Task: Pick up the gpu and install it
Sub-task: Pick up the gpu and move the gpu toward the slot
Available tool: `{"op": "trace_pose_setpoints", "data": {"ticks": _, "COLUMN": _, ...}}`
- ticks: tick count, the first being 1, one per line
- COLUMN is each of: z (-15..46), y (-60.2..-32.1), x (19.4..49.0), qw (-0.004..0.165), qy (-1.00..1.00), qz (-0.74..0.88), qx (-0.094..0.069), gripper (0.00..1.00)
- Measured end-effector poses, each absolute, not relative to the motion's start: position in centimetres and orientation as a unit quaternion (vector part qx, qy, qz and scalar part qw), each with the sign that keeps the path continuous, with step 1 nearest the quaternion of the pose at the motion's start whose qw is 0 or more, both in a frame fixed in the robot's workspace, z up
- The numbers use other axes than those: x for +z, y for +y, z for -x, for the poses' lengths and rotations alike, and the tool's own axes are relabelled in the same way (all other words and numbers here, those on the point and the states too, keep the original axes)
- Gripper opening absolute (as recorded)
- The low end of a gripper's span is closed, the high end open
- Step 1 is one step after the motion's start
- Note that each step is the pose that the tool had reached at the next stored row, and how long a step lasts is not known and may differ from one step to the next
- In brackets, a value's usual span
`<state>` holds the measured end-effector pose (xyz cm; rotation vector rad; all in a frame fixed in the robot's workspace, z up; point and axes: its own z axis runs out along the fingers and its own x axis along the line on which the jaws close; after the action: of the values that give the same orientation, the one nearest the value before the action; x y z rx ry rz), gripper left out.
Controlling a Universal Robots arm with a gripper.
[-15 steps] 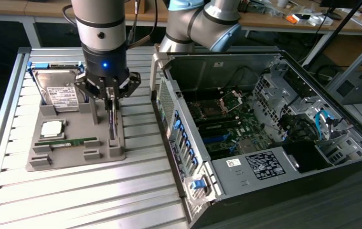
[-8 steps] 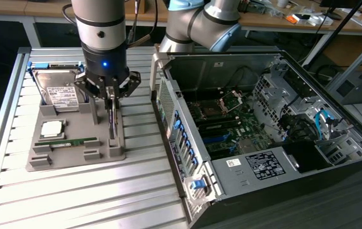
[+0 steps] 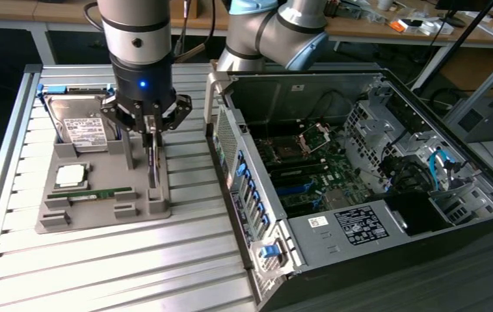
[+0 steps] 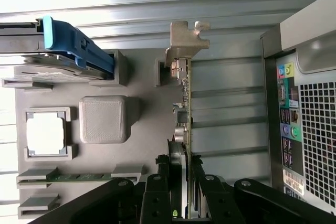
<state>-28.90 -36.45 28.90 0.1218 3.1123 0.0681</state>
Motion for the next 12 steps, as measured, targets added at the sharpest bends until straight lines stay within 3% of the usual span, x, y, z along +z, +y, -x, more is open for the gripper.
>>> {"op": "trace_pose_setpoints", "data": {"ticks": 12, "z": 28.90, "y": -36.45, "x": 29.74, "qw": 0.013, "qy": 0.999, "qz": -0.039, "qx": 0.022, "gripper": 0.27}}
